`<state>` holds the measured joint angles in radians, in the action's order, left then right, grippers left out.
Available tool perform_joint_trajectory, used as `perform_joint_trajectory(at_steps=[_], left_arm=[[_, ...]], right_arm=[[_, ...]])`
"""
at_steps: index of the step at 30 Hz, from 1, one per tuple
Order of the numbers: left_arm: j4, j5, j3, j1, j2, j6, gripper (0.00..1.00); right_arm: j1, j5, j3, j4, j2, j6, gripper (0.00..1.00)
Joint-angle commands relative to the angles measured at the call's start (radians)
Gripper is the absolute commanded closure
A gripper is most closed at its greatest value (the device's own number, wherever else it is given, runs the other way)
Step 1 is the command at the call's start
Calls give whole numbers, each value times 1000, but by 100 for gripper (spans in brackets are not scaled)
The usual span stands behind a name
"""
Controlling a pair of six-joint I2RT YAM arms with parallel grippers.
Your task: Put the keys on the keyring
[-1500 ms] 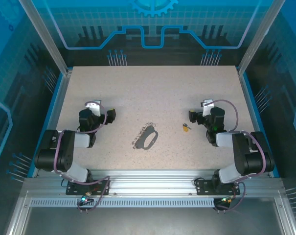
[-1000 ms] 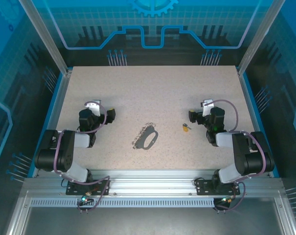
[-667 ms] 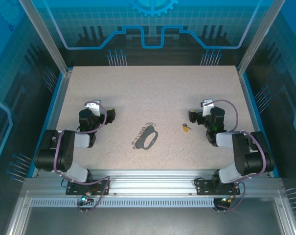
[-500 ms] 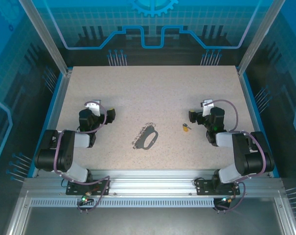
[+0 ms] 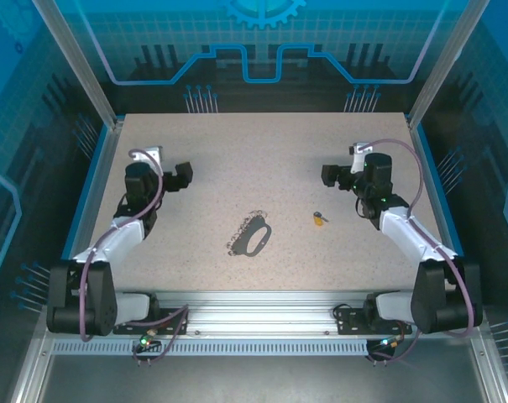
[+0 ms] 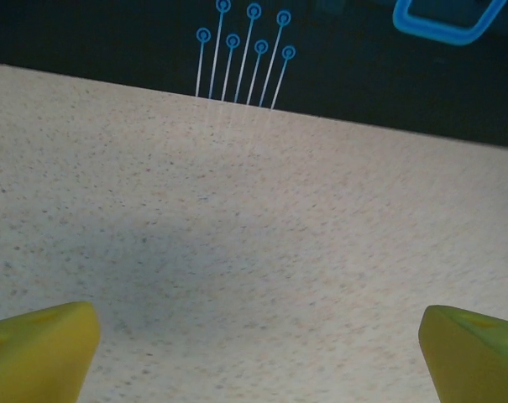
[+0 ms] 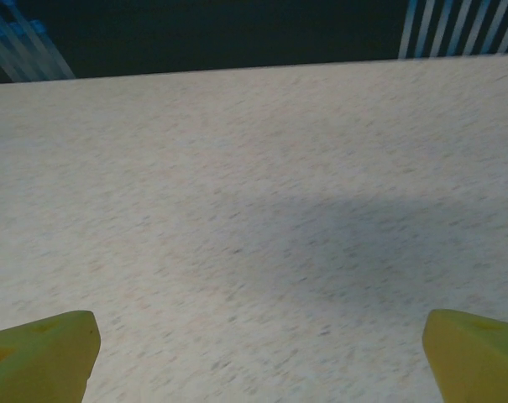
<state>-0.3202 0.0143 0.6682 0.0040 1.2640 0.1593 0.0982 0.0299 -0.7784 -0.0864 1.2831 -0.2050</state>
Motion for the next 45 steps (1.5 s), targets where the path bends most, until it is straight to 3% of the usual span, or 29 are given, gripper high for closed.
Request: perform_joint_trajectory(at_steps=[1,6,9,16,21,25,30,35,45], left_arm=[[284,34,78,-63,-31,188,1],[372,32,61,-277,-71,340,1],[399,1,14,-425,-116,417,1],[394,-80,-101,-724,-214,566,1],[279,-132,-164,-896,-186,655,1],[213,-151,-155,-999,-75,680,1],[118,-167,-171,-1021,35,712,1],[163,-228,-152,-1017,83,680,1],[173,-215,-187,-859,102,635,1]], right_arm=[[32,168,-38,185,-28,-62,0],[156,189,-70,334,-40,-49,8],[226,134,-49,390,-53,-87,10],[264,132,68,328,-59,-235,12],[299,110,46,318,0,-257,15],[323,79,4,333,39,-254,17],[327,55,-22,343,69,-255,19],[328,61,-49,344,98,-251,19],[343,113,-95,332,165,-240,23]])
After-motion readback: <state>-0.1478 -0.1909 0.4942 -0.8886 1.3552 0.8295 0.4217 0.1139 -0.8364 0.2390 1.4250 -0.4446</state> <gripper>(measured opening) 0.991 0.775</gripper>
